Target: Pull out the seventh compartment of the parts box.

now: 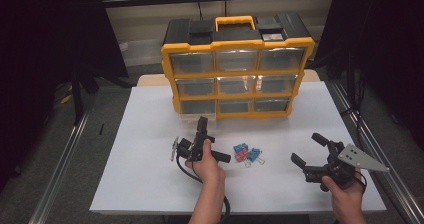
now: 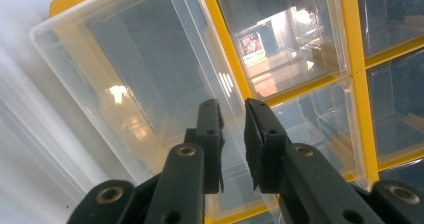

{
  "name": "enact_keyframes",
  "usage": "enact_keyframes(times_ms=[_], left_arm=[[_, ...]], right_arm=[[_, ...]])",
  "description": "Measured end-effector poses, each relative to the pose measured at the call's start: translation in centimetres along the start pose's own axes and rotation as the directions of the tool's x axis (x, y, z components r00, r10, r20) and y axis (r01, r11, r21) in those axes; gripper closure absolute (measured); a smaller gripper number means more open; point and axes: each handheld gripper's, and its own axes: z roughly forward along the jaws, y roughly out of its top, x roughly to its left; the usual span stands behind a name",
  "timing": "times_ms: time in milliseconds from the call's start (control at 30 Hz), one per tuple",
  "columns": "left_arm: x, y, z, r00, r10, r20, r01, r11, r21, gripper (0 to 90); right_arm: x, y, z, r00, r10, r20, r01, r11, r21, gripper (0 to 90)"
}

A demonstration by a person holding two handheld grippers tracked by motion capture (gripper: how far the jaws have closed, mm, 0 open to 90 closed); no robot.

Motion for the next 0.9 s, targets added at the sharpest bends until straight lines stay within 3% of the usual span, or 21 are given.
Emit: enact_keyframes(times_ms=[167,200,267,333,467,500,700,733,900], left_arm=[[-0.02,0.02,-0.05,1.0000,0.001,-0.004,-0.001,1.0000,0.006,77.8],[-0.22,-0.04,0.06,0.9995,-0.031,-0.003,0.031,0.9994,-0.012,77.8],[-0.22,-0.07,0.06,0.9993,-0.036,-0.007,0.036,0.9993,-0.011,77.8],[-0.06,-0.10,-0.11,0.9999,-0.016,-0.007,0.016,0.9999,0.001,77.6],[-0.22,-0.06,-0.28,0.9998,-0.021,-0.003,0.021,0.9998,-0.006,77.5],[-0.11,-0.05,-0.39,1.0000,-0.002,-0.006,0.002,1.0000,0.001,77.4],[-0.28,-0.09,-0.66,1.0000,-0.009,0.000,0.009,0.9999,-0.008,76.9],[-0.17,-0.03,-0.71,0.9999,0.014,-0.003,-0.014,0.9999,-0.004,76.7],[-0.31,-0.09,-0.86,1.0000,0.007,-0.002,-0.007,0.9999,-0.014,76.4]], right_arm=[[0.02,0.02,0.00,1.0000,0.004,0.003,-0.004,1.000,-0.002,1.0],[0.00,0.01,0.00,1.0000,0.002,0.002,-0.002,1.000,-0.002,1.0],[0.00,0.01,0.01,1.0000,0.001,0.001,-0.001,1.000,-0.001,1.0],[0.01,0.03,0.03,1.0000,0.002,0.001,-0.002,1.000,-0.003,1.0],[0.00,0.03,0.02,1.0000,0.000,-0.001,0.000,1.000,-0.006,1.0],[0.01,0.04,0.02,1.0000,0.001,-0.001,-0.001,1.000,-0.006,1.0],[0.04,0.03,0.05,1.0000,0.000,0.002,0.000,1.000,-0.003,1.0],[0.05,0.03,0.05,1.0000,0.001,0.002,-0.001,1.000,-0.002,1.0],[0.02,0.02,0.06,1.0000,0.001,0.002,-0.001,1.000,-0.002,1.0]])
